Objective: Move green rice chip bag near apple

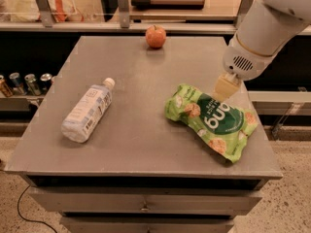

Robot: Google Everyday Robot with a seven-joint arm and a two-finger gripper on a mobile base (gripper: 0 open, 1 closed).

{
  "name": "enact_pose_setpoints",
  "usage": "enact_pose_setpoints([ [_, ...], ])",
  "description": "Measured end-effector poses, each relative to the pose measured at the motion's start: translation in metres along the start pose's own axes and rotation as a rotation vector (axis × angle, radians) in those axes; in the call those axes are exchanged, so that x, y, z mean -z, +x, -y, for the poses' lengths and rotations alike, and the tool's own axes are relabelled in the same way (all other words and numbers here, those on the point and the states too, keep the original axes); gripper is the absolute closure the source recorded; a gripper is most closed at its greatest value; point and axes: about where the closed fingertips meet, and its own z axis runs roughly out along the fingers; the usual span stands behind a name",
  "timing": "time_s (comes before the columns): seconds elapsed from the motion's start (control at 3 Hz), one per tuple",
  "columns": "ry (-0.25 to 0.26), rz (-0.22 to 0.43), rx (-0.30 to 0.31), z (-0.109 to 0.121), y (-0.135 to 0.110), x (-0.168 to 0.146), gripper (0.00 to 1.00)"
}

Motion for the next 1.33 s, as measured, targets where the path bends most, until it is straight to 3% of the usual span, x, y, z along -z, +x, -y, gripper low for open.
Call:
enact_pose_setpoints([
  [0.67,0.070,0.038,0.015,0.015,-0.005,0.041,1.00],
  [1.33,0.006,0.060,0.065,0.009,-0.015,0.033,0.60],
])
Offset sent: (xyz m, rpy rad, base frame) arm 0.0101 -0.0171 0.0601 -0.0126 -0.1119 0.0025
